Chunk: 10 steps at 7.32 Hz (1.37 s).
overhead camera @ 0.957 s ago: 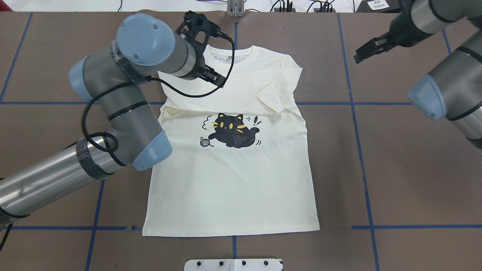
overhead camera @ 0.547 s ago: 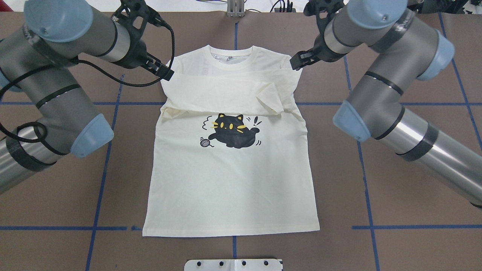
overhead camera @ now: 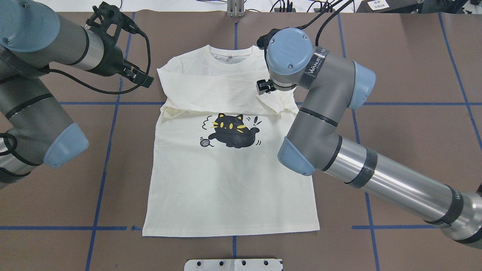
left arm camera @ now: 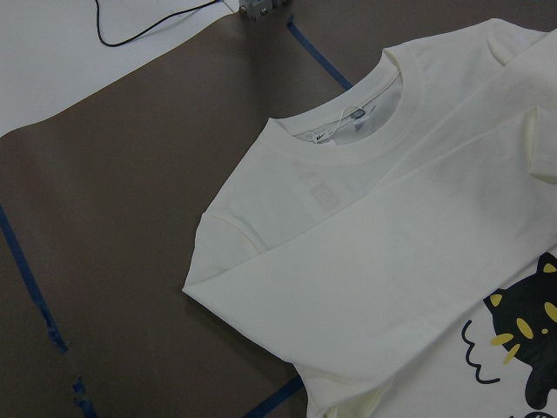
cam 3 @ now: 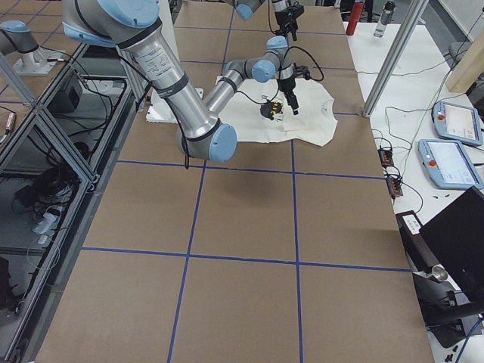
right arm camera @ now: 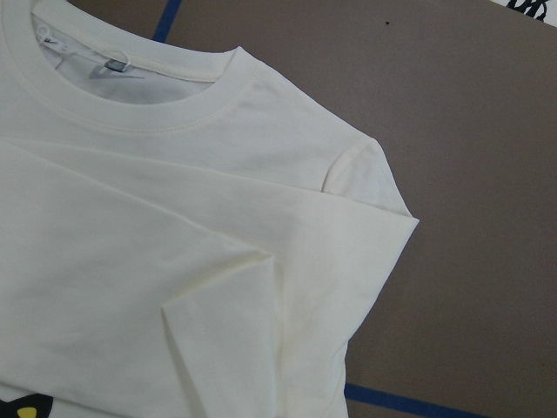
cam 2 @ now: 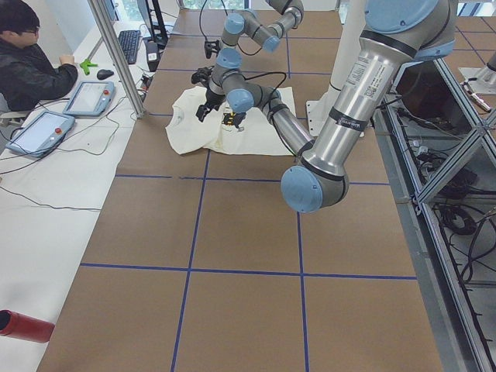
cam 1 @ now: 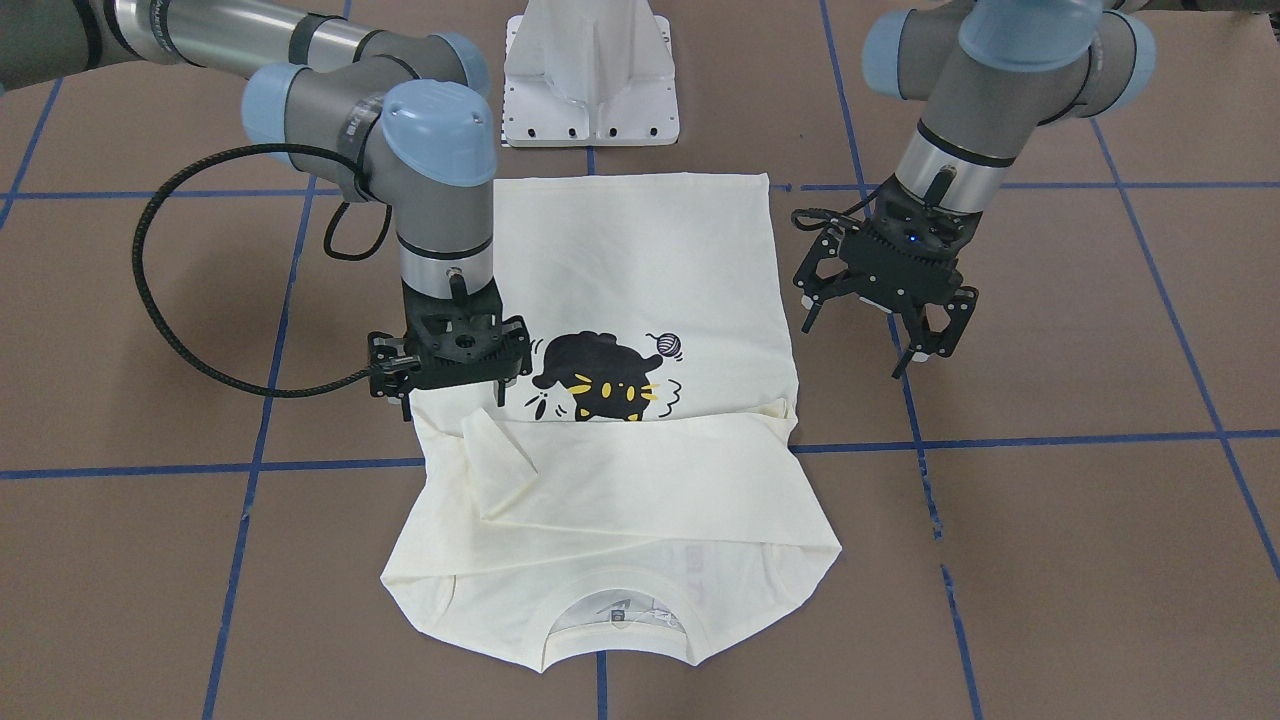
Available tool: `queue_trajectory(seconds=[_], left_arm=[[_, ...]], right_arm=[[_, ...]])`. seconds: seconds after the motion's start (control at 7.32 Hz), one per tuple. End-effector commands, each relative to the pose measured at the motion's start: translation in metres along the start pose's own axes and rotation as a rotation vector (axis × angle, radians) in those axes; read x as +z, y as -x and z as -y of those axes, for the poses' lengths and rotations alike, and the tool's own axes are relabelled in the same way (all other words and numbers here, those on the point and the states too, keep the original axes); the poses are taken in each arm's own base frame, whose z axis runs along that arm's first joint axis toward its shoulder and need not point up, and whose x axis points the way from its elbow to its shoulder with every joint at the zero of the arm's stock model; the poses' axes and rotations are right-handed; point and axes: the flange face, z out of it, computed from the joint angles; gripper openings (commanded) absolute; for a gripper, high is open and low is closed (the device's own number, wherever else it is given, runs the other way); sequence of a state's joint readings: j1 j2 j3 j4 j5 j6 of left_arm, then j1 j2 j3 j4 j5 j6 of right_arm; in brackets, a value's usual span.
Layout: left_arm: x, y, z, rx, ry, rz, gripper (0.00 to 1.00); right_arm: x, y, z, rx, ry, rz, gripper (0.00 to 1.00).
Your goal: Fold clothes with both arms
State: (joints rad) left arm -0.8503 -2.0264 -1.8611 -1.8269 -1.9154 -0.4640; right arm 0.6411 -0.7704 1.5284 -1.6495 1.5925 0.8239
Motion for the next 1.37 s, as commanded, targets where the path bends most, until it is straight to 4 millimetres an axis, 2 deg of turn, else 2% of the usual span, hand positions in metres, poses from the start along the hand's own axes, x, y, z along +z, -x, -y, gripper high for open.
queue_trajectory(seconds=[0.0,0.14,0.27,0.55,0.68,0.82,1.23], left_arm=[[-0.002,0.002,-0.004,-0.004,0.001,0.001,1.0],[-0.002,0.003,-0.005,-0.007,0.002,0.002,1.0],[-0.001,0.004,-0.007,-0.013,0.007,0.002,1.0],[0.001,0.005,-0.008,-0.016,0.01,0.006,1.0],[0.001,0.006,-0.009,-0.017,0.012,0.005,1.0],[0.002,0.006,-0.011,-0.027,0.019,-0.002,1.0],[0.002,0.005,-0.012,-0.028,0.02,-0.008,1.0]], right_arm=[[0.017,0.064,0.029,-0.032,-0.008,-0.089,0.9],[0.026,0.075,0.029,-0.057,-0.003,-0.111,0.86],[0.038,0.078,0.025,-0.08,0.012,-0.132,0.83],[0.052,0.094,0.038,-0.101,0.04,-0.171,0.7],[0.054,0.099,0.032,-0.095,0.042,-0.167,0.66],[0.066,0.107,0.017,-0.104,0.062,-0.173,0.65],[0.081,0.104,0.012,-0.123,0.085,-0.2,0.64]])
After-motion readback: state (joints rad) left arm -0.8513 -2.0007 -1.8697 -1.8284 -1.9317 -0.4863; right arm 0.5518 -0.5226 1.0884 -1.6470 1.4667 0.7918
